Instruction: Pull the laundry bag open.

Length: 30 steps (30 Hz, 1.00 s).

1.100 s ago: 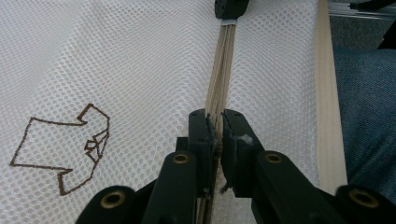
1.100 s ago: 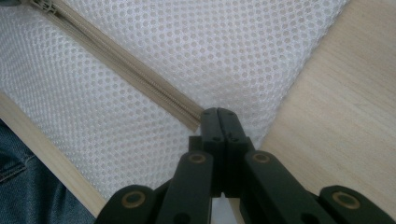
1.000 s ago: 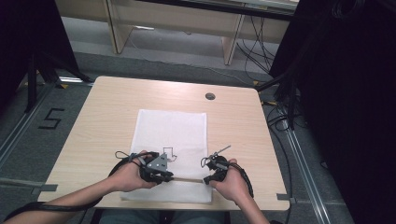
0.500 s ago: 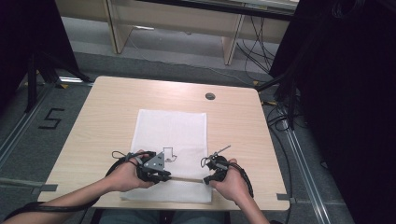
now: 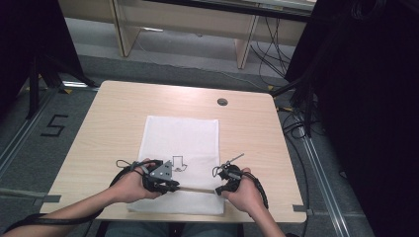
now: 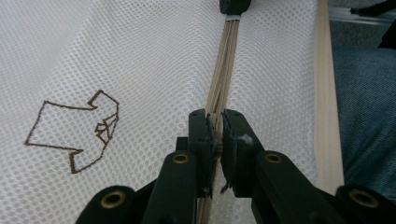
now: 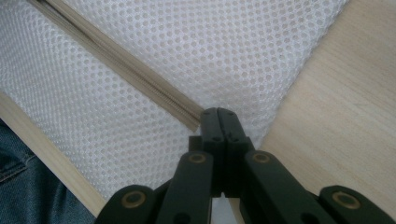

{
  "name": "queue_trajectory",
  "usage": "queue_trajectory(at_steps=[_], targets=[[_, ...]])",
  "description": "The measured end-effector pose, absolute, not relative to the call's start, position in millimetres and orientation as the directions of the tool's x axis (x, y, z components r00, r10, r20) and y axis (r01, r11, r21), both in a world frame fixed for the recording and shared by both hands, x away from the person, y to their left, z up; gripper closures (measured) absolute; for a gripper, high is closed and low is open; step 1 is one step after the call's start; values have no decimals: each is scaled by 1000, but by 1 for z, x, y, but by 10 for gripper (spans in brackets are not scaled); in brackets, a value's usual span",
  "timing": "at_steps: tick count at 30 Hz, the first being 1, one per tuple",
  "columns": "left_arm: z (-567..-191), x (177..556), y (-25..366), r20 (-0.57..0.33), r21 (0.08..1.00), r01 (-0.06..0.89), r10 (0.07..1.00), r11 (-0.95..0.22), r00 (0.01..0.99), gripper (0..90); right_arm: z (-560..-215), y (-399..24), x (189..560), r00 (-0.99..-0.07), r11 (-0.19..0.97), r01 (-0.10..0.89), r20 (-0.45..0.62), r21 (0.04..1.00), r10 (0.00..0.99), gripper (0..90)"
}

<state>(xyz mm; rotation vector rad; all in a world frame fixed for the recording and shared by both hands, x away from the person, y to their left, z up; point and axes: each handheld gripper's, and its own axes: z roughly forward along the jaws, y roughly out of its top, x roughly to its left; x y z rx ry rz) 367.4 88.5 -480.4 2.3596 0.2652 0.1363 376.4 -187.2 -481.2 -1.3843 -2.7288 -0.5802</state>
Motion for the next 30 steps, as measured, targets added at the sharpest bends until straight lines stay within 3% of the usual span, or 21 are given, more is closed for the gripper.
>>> queue_trajectory(at_steps=[11, 18, 22, 30], targets=[[-480, 368, 101, 4, 706, 177, 254, -686, 967, 821, -481, -187, 376, -608, 539, 781, 183, 316, 773, 900], [-479, 368, 108, 52, 680, 155, 258, -716, 965, 821, -481, -187, 376, -606, 538, 782, 180, 315, 775, 900], [-480, 368, 124, -3, 704, 216, 302, -676, 953, 821, -482, -187, 377, -613, 545, 776, 175, 319, 771, 900], [-480, 367, 125, 22, 697, 195, 293, -690, 956, 821, -482, -187, 376, -616, 545, 773, 177, 325, 768, 900]])
